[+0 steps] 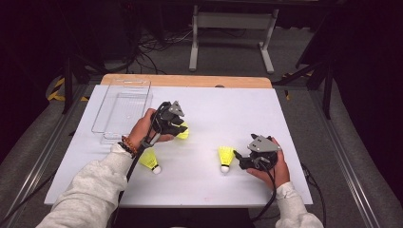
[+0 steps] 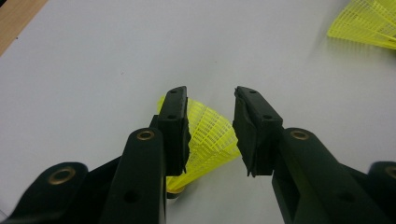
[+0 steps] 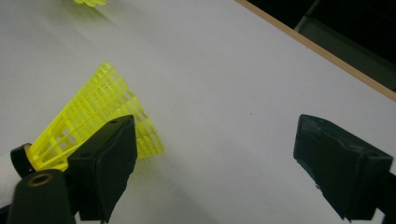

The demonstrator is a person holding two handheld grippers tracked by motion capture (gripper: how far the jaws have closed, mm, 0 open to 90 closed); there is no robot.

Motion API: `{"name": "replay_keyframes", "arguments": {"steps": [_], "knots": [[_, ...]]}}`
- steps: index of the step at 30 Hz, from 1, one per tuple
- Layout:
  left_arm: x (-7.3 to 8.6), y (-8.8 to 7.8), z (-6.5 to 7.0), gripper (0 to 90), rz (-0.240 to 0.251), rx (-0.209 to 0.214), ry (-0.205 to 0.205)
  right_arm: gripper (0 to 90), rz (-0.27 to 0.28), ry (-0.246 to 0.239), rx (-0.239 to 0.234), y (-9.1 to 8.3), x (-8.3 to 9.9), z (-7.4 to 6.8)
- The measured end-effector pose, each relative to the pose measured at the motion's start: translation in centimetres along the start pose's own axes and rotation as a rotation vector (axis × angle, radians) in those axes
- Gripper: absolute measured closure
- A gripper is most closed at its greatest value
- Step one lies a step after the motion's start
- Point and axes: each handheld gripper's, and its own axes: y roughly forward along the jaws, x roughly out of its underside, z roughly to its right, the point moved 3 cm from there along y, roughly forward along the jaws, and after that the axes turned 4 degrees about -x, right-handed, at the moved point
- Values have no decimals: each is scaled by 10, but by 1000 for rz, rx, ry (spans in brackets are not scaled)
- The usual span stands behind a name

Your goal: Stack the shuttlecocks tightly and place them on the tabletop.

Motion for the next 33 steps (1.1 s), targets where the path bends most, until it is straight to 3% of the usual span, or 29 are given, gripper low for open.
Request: {"name": "replay_keyframes", "arguments": {"steps": [17,23,33], "knots": [[1,-8,-8,643,15,-20,-10,146,6,7,-18,1,0,-1],[0,6,-12,604,17,-17,-47,146,7,7,-13,0,0,-1],[2,26,-13,565,-54,-6,-64,146,4,10,-9,-1,1,1]]}}
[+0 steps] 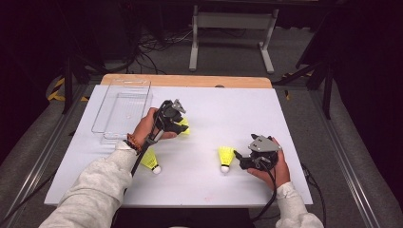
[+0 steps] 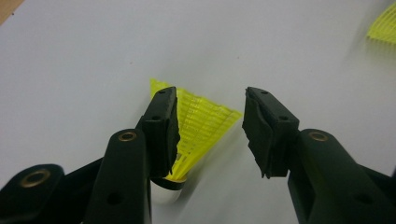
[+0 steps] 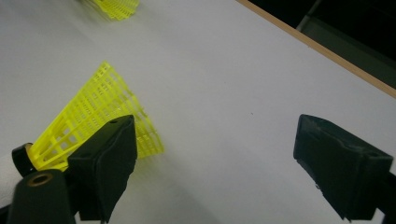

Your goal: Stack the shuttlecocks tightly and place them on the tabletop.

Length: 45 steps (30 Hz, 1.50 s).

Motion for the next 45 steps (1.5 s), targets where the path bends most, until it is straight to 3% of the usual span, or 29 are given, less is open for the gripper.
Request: {"name": "replay_keyframes", "arguments": {"steps": [6,12,15,18,21,24,28,30,34,36,38,40,45], "knots": [[1,4,0,577,-25,26,7,146,0,-4,2,0,0,0],[-1,5,1,573,-8,33,5,146,-1,-4,1,0,0,0],[-2,8,1,627,-27,-3,9,146,-1,-6,2,0,0,0],[-2,9,0,666,-31,-10,10,146,-2,-7,1,0,0,-1],[-1,9,-1,802,-37,-22,17,146,-1,-6,2,0,0,0],[1,9,-2,881,-50,-21,24,146,-2,-7,2,0,0,0],[1,7,-3,897,-42,-18,31,146,-2,-6,1,0,0,0],[0,3,-4,897,-5,-15,16,146,-2,-6,0,0,0,0],[-2,-6,-9,769,50,-60,-15,146,-4,-7,-1,0,0,0],[-3,-8,-14,617,78,-105,-81,146,-3,-4,-2,0,0,0],[-4,-6,-17,522,97,-78,-124,146,-5,-6,-3,1,0,0],[-5,-2,-17,417,94,-93,-146,146,-6,-4,-4,1,0,-1],[-8,11,-11,346,61,-59,-150,146,-5,-2,-6,1,0,-1]]}}
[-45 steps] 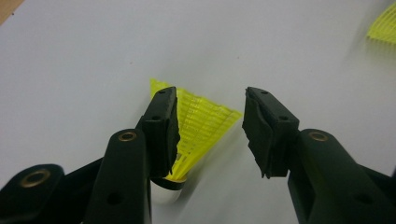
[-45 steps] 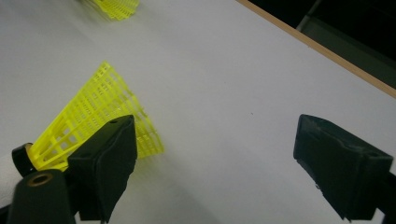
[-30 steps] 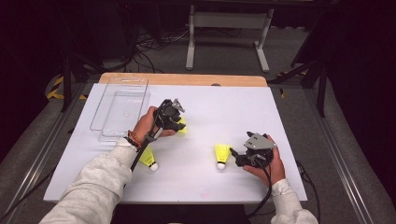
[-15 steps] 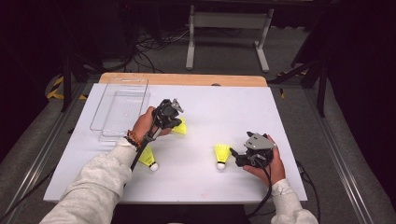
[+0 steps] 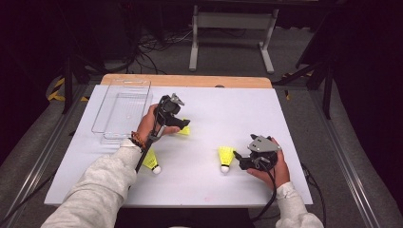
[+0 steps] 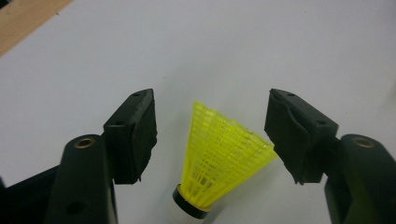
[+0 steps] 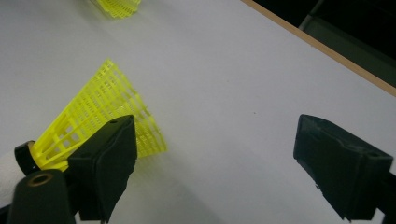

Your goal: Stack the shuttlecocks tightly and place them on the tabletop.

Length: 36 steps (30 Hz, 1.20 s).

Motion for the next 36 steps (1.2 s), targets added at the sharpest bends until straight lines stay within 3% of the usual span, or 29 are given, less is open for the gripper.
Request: {"name": "replay_keyframes", "arguments": {"steps": [3,8,12,16,24,31,36], "knots": [[0,6,2,355,-20,4,9,146,-2,-1,-2,0,0,0],[2,7,5,499,-54,43,31,146,-9,-9,-6,0,1,0],[5,5,3,527,-70,53,33,146,-9,-9,-6,0,2,0],[13,2,-1,530,-83,43,43,146,-10,-9,-7,0,2,0],[18,-6,-8,522,-89,30,23,146,-15,-13,-13,2,1,-2],[18,-8,-8,500,-64,15,5,145,-17,-12,-13,2,1,-2],[16,-11,-6,488,-47,12,18,144,-17,-13,-13,2,1,-2]]}}
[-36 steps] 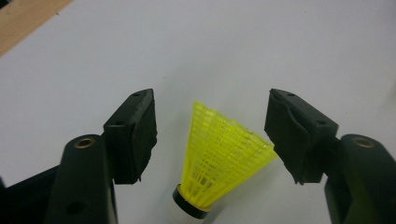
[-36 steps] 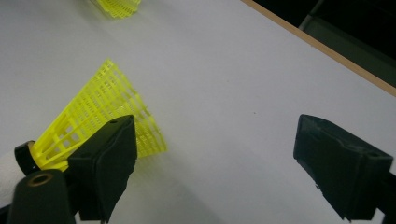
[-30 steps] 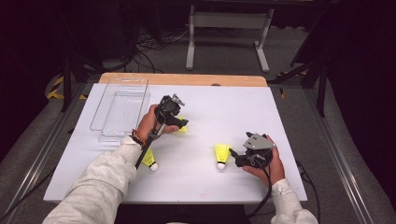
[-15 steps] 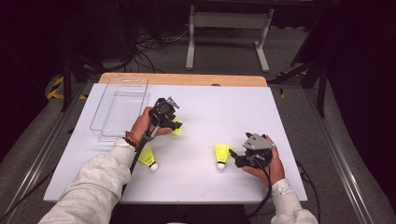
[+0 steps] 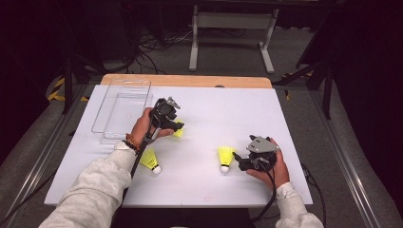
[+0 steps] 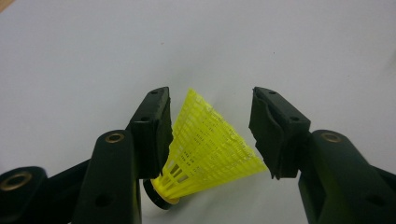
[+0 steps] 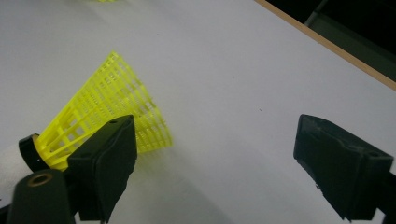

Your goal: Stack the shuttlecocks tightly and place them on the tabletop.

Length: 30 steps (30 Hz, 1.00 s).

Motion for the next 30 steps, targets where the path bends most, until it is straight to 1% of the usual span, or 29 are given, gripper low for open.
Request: {"name": "replay_keyframes", "arguments": {"steps": [3,6,8,9,10,13,14,16,21,22,24,25,26,29,30], "knots": [[-1,-1,1,469,13,-3,3,144,1,-1,1,0,0,0],[-1,-4,0,448,32,0,-4,144,4,-2,7,0,0,1],[0,-7,-1,423,47,-4,5,144,6,0,9,-1,0,1],[0,-9,-1,410,51,2,6,144,6,1,7,-1,0,1],[1,-10,-1,409,65,1,5,144,6,2,7,-1,0,1],[2,-13,-1,404,76,-10,7,144,7,2,8,-1,-1,1],[2,-15,-1,401,77,-5,11,144,9,2,9,-1,-1,1],[3,-17,-1,393,87,-10,5,144,12,2,12,-2,-1,1],[5,-25,-1,379,103,-22,19,144,17,5,9,-2,-2,1],[6,-27,-1,379,113,-26,24,144,19,6,10,-2,-2,1],[9,-32,-1,367,134,-17,39,144,26,12,8,-2,-3,1],[11,-33,-1,358,141,-15,38,144,25,14,7,-2,-3,1],[12,-34,-1,356,146,-18,42,144,26,14,7,-2,-3,1],[18,-38,1,347,185,-31,60,144,33,25,-1,-3,-4,0],[18,-38,1,345,185,-31,60,144,38,30,-1,-3,-5,0]]}}
